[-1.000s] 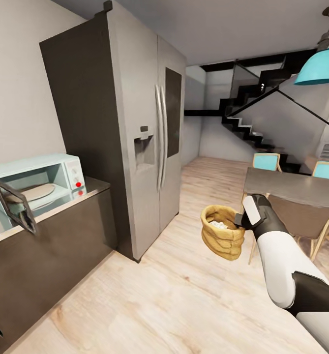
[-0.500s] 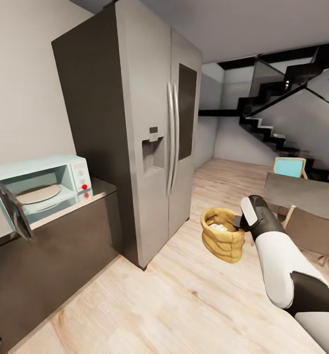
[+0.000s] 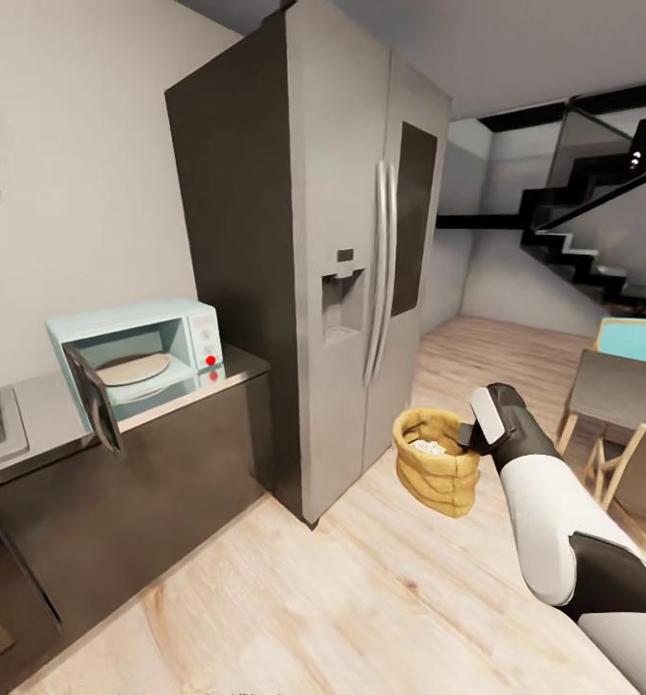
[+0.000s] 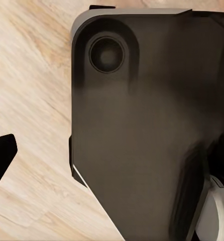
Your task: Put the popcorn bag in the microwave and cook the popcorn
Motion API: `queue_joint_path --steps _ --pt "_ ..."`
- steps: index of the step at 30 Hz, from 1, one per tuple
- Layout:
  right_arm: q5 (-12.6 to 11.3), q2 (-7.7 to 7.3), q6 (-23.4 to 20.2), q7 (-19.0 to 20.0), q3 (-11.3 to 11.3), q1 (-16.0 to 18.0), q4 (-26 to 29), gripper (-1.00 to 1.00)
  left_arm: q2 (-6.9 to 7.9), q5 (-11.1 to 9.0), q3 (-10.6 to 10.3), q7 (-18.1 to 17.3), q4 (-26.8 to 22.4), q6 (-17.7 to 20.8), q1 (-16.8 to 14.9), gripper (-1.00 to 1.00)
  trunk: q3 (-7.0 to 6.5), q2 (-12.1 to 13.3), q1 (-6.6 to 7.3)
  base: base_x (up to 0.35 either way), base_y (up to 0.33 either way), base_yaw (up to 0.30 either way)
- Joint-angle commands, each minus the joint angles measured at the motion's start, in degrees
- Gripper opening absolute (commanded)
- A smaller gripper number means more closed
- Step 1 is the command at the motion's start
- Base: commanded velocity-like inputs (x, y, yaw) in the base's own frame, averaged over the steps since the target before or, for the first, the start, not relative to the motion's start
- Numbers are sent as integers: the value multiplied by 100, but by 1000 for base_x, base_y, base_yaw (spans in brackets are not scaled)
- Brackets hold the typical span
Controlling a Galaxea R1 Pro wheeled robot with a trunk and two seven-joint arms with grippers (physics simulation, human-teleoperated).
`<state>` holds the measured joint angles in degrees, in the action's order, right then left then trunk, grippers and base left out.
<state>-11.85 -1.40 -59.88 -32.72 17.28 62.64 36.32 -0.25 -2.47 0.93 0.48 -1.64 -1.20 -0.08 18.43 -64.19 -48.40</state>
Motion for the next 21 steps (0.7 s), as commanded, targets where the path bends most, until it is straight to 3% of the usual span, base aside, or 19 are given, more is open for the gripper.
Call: queue_joint_path --steps 1,21 --pt "-63 2 -12 -56 2 3 7 -100 -1 -23 7 5 -3 -11 -1 100 6 -4 0 0 0 268" --pt "-60 29 -12 -58 -31 3 -244 -100 -2 8 21 5 -3 -64 -1 100 6 -4 0 0 0 268"
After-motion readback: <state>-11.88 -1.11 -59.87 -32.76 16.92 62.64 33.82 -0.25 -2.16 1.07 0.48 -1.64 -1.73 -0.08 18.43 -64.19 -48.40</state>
